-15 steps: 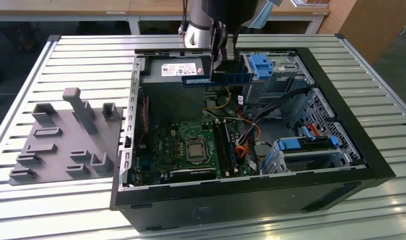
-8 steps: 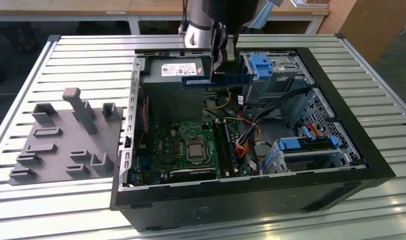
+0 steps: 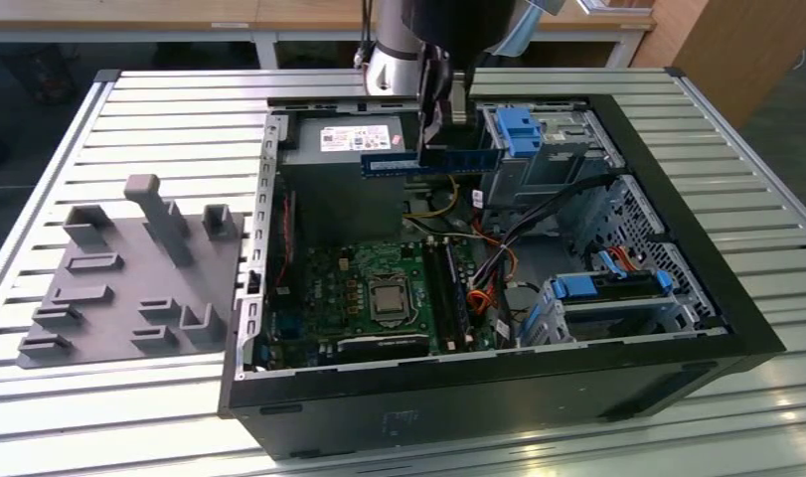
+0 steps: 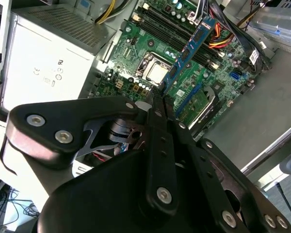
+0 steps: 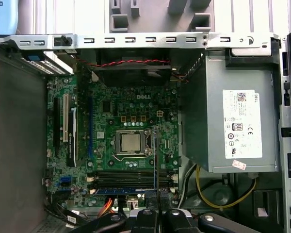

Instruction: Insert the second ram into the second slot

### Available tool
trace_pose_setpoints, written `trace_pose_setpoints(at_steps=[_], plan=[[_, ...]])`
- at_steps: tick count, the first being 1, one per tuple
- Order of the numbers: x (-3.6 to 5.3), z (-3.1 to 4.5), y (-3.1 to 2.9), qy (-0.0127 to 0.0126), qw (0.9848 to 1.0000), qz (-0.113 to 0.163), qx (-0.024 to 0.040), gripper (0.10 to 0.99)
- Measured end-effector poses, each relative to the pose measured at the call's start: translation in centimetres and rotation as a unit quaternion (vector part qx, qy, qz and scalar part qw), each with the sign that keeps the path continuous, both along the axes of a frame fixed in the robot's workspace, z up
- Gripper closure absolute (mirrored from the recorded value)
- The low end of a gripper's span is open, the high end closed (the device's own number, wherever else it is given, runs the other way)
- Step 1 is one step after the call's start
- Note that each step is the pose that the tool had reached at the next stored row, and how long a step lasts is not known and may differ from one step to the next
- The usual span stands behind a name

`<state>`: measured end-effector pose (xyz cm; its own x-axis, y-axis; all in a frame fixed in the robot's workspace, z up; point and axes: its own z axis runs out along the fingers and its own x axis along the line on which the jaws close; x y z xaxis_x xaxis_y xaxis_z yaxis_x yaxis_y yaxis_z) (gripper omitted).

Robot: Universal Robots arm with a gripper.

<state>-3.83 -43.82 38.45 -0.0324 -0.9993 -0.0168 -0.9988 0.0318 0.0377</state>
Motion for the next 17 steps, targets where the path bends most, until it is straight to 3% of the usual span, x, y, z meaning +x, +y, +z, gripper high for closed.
trace_pose_setpoints(at_steps=[9,17], plan=[[0.00,0.00,-0.24,0.0000,1.0000,-0.006,0.0000,0.953],[0.00,-0.01,-0.29,0.0000,0.9992,-0.040,0.0000,0.953]])
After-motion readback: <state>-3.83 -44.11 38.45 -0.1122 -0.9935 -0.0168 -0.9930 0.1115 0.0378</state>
